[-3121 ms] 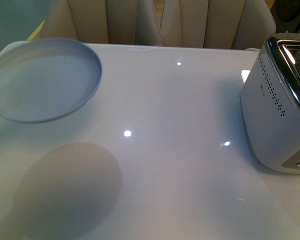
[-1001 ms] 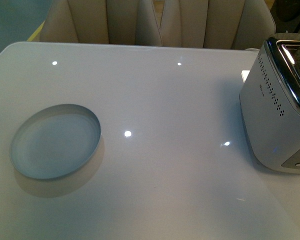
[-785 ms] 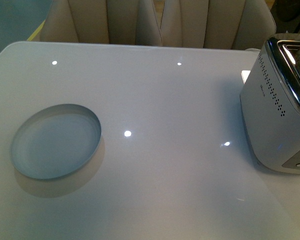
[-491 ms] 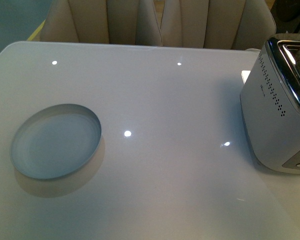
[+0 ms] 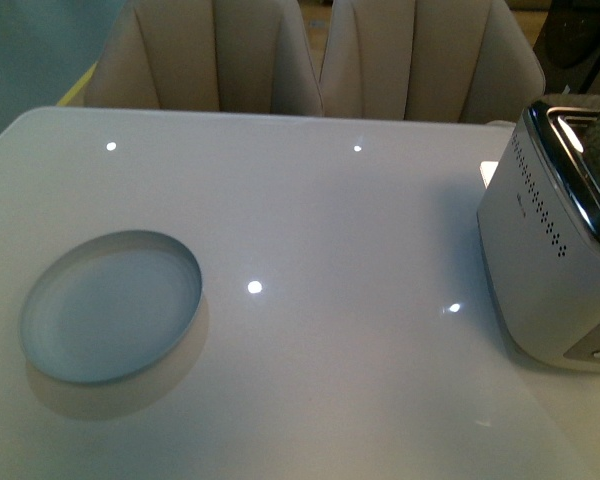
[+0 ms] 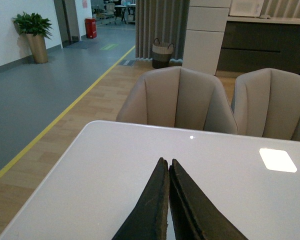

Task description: Left arm holds plate, right arm toasts bread

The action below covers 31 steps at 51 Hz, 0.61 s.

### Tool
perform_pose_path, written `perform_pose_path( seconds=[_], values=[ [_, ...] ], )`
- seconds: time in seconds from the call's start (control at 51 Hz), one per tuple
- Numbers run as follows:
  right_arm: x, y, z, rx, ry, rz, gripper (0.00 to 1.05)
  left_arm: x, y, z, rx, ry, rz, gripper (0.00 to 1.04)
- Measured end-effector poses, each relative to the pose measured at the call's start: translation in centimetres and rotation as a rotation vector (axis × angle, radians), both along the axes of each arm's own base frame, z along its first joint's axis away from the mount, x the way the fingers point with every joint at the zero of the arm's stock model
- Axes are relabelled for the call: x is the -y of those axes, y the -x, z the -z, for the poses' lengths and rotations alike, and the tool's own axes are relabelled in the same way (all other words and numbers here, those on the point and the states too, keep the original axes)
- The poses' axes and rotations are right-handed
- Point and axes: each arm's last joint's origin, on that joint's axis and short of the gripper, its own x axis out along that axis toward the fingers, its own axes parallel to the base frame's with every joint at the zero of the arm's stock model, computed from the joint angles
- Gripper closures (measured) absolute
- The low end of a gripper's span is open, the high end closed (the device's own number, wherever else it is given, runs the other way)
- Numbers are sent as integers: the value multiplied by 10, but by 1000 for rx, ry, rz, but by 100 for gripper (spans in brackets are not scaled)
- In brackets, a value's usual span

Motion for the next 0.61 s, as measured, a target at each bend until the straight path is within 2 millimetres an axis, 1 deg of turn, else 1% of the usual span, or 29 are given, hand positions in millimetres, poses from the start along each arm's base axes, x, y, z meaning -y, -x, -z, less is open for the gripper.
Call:
perform_pose_path(
  seconds=[0.216, 0.608],
  values=[
    [0, 0, 0, 0, 0, 0, 9, 0, 11, -3, 12, -1, 0, 102],
    [0, 0, 0, 0, 0, 0, 9, 0, 21, -4, 17, -2, 0, 102]
  ],
)
